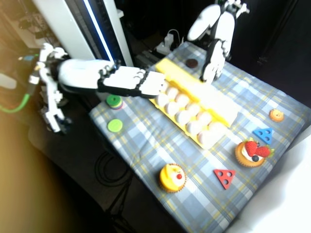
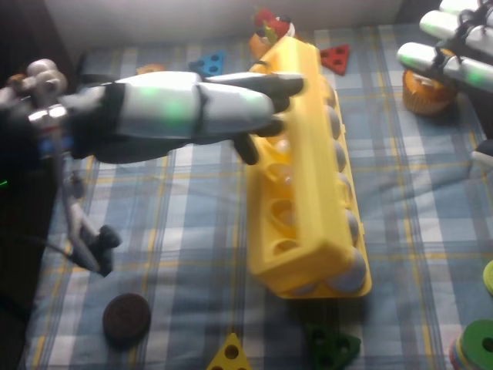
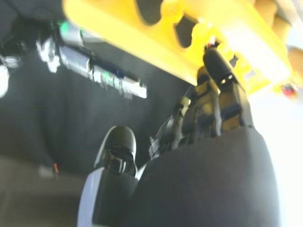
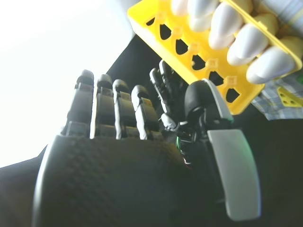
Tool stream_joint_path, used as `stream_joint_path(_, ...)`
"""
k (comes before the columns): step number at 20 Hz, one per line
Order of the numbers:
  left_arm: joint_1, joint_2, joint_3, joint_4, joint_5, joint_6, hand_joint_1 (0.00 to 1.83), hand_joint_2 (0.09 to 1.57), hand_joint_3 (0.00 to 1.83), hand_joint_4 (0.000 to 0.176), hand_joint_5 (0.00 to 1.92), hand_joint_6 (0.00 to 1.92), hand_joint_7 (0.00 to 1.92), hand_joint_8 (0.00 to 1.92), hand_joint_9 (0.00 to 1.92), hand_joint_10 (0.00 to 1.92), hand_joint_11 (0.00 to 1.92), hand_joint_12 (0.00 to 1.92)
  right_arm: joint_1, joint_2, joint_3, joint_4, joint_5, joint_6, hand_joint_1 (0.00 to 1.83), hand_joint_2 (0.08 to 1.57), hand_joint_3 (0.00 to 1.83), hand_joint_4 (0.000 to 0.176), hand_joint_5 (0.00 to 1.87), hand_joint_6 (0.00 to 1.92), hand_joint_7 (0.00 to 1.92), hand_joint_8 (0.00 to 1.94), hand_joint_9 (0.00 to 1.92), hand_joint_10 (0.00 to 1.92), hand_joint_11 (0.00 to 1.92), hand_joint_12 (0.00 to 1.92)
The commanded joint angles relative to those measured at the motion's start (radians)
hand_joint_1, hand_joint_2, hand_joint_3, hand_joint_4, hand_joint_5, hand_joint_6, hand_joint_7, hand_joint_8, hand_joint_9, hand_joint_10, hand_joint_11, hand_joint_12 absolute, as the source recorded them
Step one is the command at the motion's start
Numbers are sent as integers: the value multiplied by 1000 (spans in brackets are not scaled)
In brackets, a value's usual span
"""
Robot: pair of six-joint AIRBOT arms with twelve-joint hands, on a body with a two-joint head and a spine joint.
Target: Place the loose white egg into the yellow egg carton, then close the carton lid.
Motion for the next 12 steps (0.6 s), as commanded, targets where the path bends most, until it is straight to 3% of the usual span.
stream_joint_path(1,-24,-18,10,10,-59,-51,0,1378,4,46,0,0,0,0,36,13,0,1157,5,5,-3,-2,141,-3,580,1358,0,32,0,0,0,0,0,0,2,241)
stream_joint_path(2,-37,-31,17,50,-53,-83,0,1387,7,34,0,0,0,0,27,14,0,1135,4,6,-3,-1,143,-3,575,1357,1,47,0,0,0,0,0,0,0,342)
stream_joint_path(3,-55,-49,27,112,-41,-122,0,1387,7,34,0,0,0,0,27,14,0,1135,4,7,-4,-1,145,-3,575,1357,1,47,0,0,0,0,0,0,0,342)
stream_joint_path(4,-74,-67,37,172,-31,-163,0,1376,0,25,0,0,0,0,51,22,0,1367,3,9,-4,-1,145,-3,592,1356,0,55,0,0,0,0,0,0,0,358)
stream_joint_path(5,-87,-78,45,217,-26,-193,5,1366,0,31,0,0,0,0,62,24,0,1429,2,10,-4,-1,145,-3,599,1357,1,54,0,0,0,0,0,0,0,248)
stream_joint_path(6,-110,-91,53,281,-21,-236,0,1350,0,17,0,0,0,0,88,33,0,1482,2,10,-4,-1,146,-3,613,1356,0,52,0,0,0,0,0,0,0,140)
stream_joint_path(7,-122,-97,55,317,-16,-256,0,1345,0,9,0,0,0,0,81,28,0,1392,2,10,-4,0,146,-3,636,1356,0,55,0,0,0,0,0,0,0,49)
stream_joint_path(8,-137,-101,55,361,-12,-278,0,1353,0,5,0,0,0,0,69,21,0,1267,2,10,-4,1,146,-3,628,1360,2,46,0,0,0,0,0,0,0,32)
stream_joint_path(9,-148,-103,55,388,-6,-289,0,1353,0,5,0,0,0,0,69,21,0,1267,2,10,-4,2,146,-3,628,1360,2,46,0,0,0,0,0,0,0,32)
stream_joint_path(10,-151,-103,56,390,-1,-290,0,1376,2,13,0,0,0,0,56,11,0,944,1,10,-3,7,146,-3,611,1365,1,42,0,0,0,0,0,0,0,95)
stream_joint_path(12,-152,-112,70,413,17,-311,0,1374,0,9,0,0,0,0,67,12,0,987,-1,9,-3,10,146,-3,612,1365,0,47,0,0,0,0,0,0,0,295)
